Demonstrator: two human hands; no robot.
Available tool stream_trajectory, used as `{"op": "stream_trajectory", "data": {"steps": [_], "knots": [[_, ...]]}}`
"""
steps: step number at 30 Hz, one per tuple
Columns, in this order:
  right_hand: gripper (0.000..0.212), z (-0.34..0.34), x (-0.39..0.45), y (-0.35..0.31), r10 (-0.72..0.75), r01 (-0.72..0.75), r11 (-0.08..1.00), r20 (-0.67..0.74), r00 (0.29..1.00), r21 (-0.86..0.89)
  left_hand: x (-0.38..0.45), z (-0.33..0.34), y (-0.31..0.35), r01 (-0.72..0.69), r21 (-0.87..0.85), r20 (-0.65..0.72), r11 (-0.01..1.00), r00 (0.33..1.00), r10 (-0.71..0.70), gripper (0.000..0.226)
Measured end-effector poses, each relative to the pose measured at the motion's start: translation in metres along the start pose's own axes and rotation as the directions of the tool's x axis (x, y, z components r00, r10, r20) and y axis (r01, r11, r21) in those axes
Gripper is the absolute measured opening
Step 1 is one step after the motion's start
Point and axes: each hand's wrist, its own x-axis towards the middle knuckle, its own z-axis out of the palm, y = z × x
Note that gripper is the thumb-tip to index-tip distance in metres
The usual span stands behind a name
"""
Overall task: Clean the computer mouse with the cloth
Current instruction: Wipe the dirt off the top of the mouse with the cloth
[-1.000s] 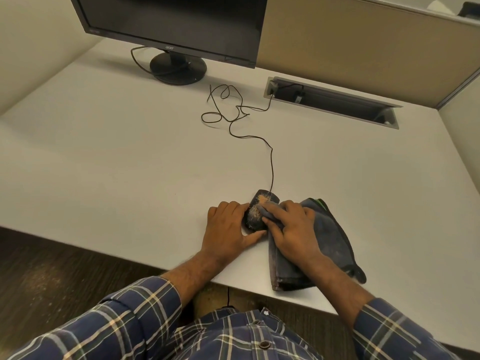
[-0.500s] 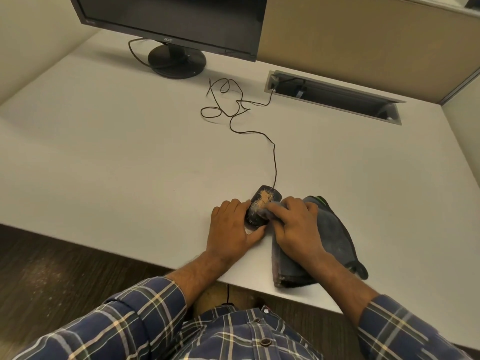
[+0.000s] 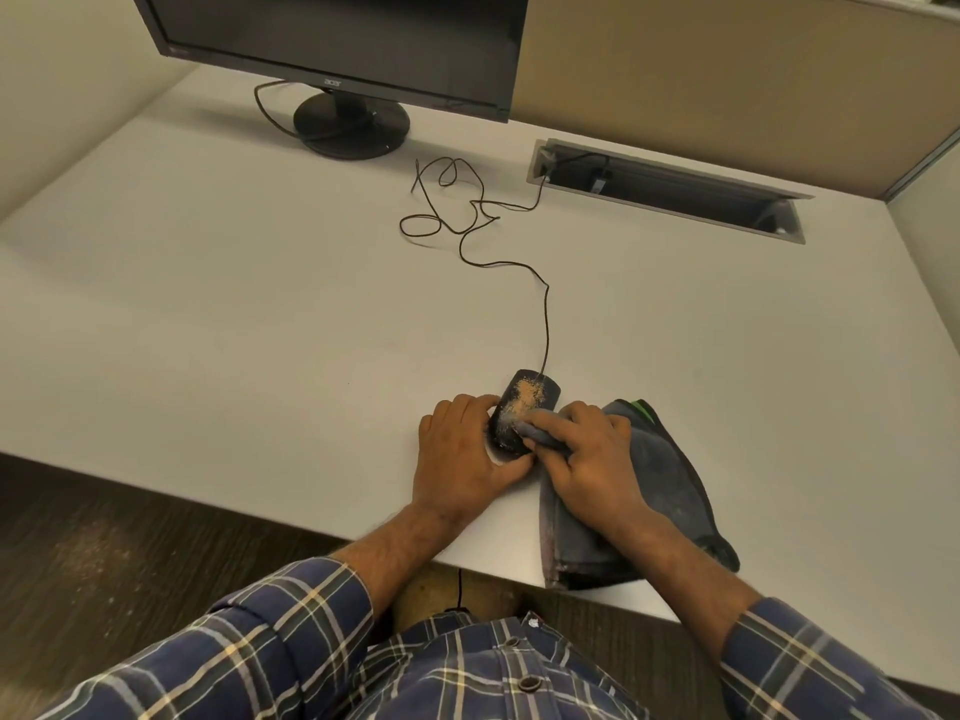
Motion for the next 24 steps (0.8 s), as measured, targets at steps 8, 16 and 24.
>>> {"op": "stream_trajectory", "data": {"steps": [8,16,24], "knots": [[0.033,-0.004,0.001,0.008,0.007,-0.010,0.998,0.045,0.999,0.067,-0.008,-0.002,-0.003,-0.157,0.178,0.051,0.971,0.987,0.150,0.068],[0.033,-0.007,-0.001,0.008,0.002,-0.005,0.994,0.031,1.000,0.106,-0.014,-0.015,-0.013,-0.211,0.259,0.086,0.943,0.977,0.195,0.055],[0.046,-0.012,-0.005,0.002,0.053,-0.043,0.978,-0.042,0.998,0.202,-0.020,-0.013,0.031,-0.113,0.008,0.089,0.994,0.990,0.112,0.055]]}}
